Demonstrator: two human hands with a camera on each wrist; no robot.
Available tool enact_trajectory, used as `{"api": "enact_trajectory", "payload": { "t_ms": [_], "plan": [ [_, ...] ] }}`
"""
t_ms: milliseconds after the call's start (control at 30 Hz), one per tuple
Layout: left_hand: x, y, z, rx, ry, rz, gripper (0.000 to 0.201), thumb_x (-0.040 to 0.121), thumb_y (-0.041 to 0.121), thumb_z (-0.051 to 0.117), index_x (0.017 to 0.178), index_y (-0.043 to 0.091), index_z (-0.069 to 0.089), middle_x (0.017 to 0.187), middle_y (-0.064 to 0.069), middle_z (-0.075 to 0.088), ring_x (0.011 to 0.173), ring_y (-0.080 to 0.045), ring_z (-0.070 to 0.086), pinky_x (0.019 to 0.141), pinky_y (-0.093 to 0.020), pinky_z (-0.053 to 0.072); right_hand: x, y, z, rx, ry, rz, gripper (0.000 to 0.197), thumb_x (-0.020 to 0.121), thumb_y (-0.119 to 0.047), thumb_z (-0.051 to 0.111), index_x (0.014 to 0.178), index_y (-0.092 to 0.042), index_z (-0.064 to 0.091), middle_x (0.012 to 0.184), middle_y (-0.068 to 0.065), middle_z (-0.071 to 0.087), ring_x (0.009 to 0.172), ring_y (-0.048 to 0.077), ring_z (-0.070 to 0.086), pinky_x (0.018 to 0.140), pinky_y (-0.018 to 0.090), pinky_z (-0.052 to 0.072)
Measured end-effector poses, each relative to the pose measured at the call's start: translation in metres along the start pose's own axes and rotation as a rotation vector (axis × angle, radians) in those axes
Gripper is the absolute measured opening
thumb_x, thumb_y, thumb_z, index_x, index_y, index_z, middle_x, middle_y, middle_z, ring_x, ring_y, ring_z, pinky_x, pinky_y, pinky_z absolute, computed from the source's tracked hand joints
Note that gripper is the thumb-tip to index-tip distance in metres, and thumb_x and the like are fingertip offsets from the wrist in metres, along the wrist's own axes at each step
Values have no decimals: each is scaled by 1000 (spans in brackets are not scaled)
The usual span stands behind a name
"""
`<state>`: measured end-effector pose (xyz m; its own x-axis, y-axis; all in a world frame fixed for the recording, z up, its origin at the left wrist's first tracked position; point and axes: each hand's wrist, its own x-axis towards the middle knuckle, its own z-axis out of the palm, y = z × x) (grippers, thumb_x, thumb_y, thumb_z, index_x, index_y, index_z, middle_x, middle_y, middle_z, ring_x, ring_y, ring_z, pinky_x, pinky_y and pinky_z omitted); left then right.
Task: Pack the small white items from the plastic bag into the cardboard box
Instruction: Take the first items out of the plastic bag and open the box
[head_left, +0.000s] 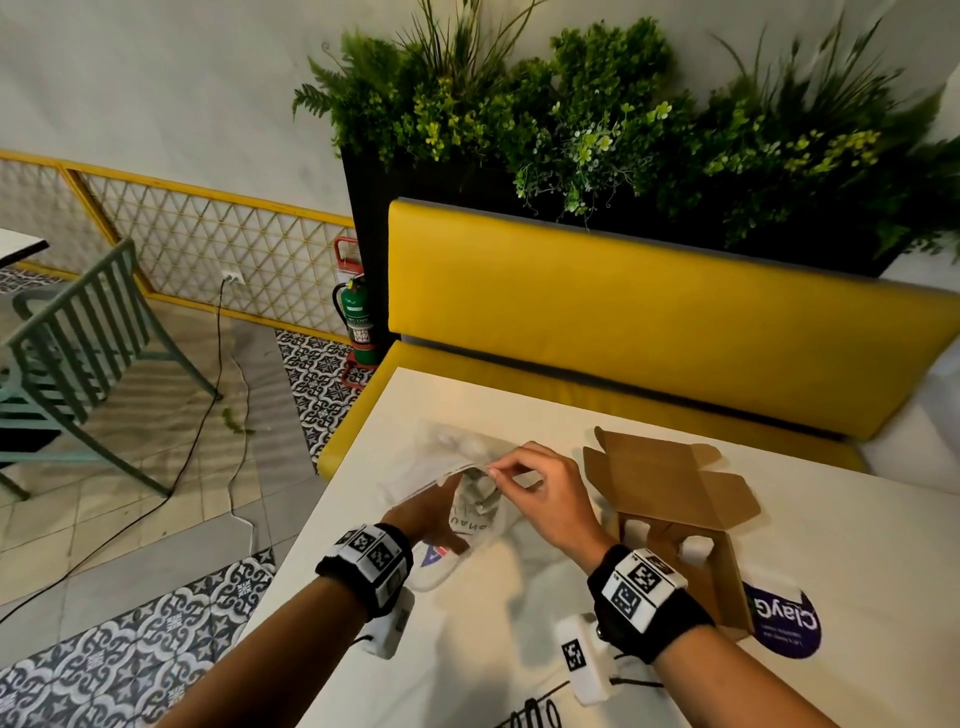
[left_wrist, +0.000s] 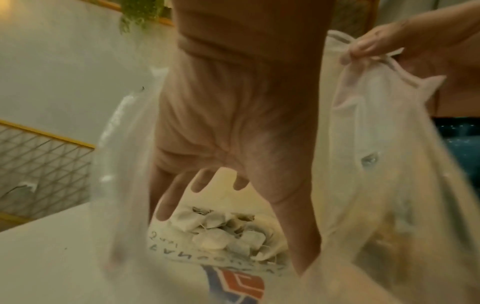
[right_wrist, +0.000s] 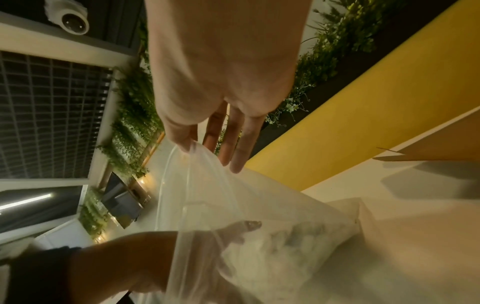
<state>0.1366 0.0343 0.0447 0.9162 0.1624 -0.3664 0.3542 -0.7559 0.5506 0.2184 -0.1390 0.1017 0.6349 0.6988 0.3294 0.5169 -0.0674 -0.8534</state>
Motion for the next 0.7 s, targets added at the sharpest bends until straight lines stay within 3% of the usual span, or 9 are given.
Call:
{"api": "enact_trajectory", "payload": {
  "t_ms": [167, 267, 433, 567, 700],
  "plan": [
    [24, 22, 11, 242, 33, -93, 52, 89, 36, 59, 133, 12, 45, 131, -11, 54, 123, -32, 52, 98, -39, 45, -4, 3, 0, 90, -29, 78, 5, 87, -16, 72, 89, -14, 75, 88, -8, 72, 85, 9, 66, 78, 19, 51],
    [37, 28, 27, 307, -7, -92, 48, 94, 30, 47, 137, 9, 44, 139, -17, 48, 126, -34, 49, 102, -43, 44, -6, 4, -1, 106, -62, 112, 7, 87, -18, 71, 92, -15, 74, 92, -8, 72, 89, 11, 66, 82, 22, 53],
    [51, 28, 49, 475, -6, -52, 44, 98, 22, 40, 139, 7, 41, 142, -16, 42, 131, -32, 41, 105, -45, 41, -11, 11, -9, 109, -50, 184, 6, 87, -18, 72, 92, -16, 74, 94, -6, 72, 91, 11, 67, 86, 27, 55],
    [59, 18, 54, 460, 66, -19, 36, 94, 28, 46, 125, 12, 52, 130, -10, 54, 123, -28, 48, 96, -40, 43, -14, 15, -13, 109, -17, 219, 5, 88, -17, 71, 91, -15, 73, 92, -5, 73, 88, 8, 68, 84, 22, 53],
    [58, 17, 56, 492, 80, -3, 30, 95, 16, 43, 123, 12, 54, 126, -7, 56, 119, -27, 54, 90, -37, 47, -15, 16, -12, 82, -4, 230, 3, 88, -15, 70, 89, -15, 73, 90, -6, 74, 86, 6, 68, 81, 18, 52]
  ]
}}
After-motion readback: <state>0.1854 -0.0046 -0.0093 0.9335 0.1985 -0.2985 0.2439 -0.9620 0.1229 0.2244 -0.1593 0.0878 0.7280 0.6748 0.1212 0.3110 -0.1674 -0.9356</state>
